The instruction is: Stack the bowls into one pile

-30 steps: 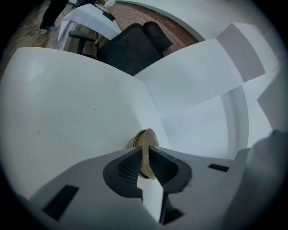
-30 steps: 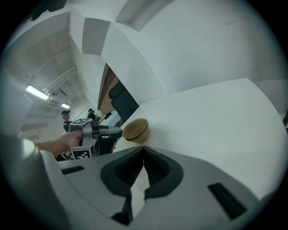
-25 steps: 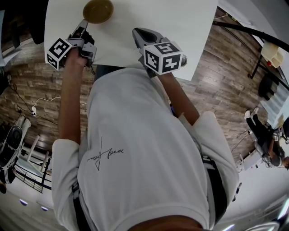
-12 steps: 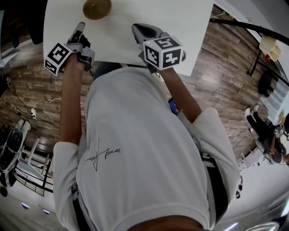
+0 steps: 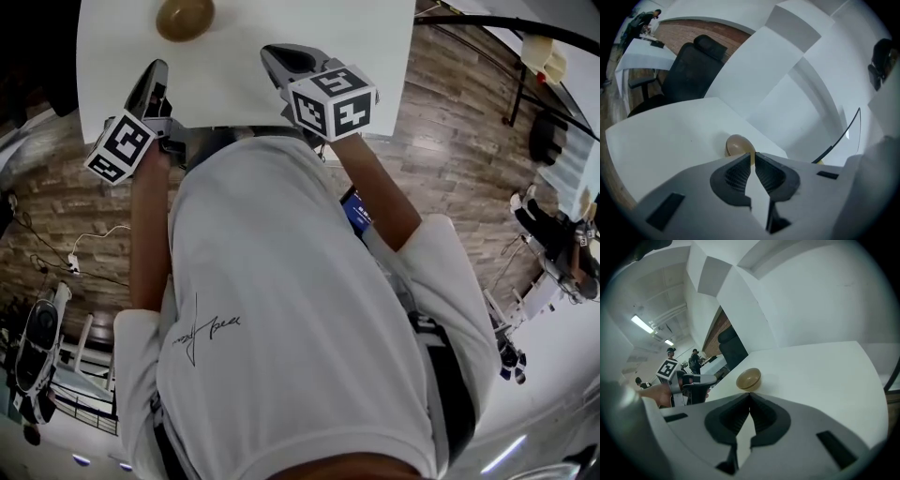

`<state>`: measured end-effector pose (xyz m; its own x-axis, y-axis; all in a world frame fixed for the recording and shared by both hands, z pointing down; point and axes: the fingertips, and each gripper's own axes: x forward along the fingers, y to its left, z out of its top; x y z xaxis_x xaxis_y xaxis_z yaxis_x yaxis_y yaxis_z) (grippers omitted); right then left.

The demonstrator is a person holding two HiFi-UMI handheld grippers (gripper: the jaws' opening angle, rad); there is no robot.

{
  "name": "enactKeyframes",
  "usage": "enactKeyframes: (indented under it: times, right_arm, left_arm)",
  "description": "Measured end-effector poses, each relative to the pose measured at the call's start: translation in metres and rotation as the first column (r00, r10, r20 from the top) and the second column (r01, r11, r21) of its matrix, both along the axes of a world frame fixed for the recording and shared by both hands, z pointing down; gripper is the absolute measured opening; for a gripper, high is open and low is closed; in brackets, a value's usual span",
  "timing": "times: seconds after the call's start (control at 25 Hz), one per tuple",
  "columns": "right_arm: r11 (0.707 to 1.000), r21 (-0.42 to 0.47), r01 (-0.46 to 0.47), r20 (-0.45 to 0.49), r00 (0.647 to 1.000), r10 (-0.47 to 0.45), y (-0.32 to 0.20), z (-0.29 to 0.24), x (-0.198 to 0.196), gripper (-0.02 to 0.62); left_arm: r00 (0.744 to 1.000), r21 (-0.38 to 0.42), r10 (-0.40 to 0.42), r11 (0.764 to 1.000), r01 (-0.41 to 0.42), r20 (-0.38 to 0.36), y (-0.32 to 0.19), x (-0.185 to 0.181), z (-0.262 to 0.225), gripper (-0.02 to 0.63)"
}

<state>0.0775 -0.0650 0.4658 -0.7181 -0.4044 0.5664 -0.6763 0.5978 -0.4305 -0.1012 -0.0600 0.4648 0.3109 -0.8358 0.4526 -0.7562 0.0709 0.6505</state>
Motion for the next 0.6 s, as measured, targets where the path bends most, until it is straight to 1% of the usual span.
enactKeyframes:
  times: [0.12, 0.2, 0.44, 0.6]
  right_arm:
    - [1.0, 0.007, -0.019, -0.004, 1.0, 0.019, 0.003, -0.008, -0.001, 0.011]
    - [0.999, 0.014, -0.035, -0.002, 0.999, 0.035, 0.004, -0.014, -0.003, 0.011]
    - [0.998, 0.04, -0.058, 0.001, 0.998, 0.058, 0.012, -0.032, -0.017, 0.011]
    - [0.995, 0.056, -0.081, 0.003, 0.997, 0.081, 0.014, -0.04, -0.026, 0.011]
  left_arm:
    - [0.997, 0.036, 0.05, 0.998, -0.053, 0.061, -0.001, -0.002, -0.011, 0.034]
    - [0.993, 0.058, 0.076, 0.995, -0.081, 0.088, -0.001, -0.003, -0.018, 0.031]
    - [0.977, 0.103, 0.147, 0.981, -0.163, 0.154, 0.008, -0.008, -0.033, 0.014]
    - [0.968, 0.122, 0.182, 0.971, -0.204, 0.173, 0.012, -0.017, -0.036, 0.009]
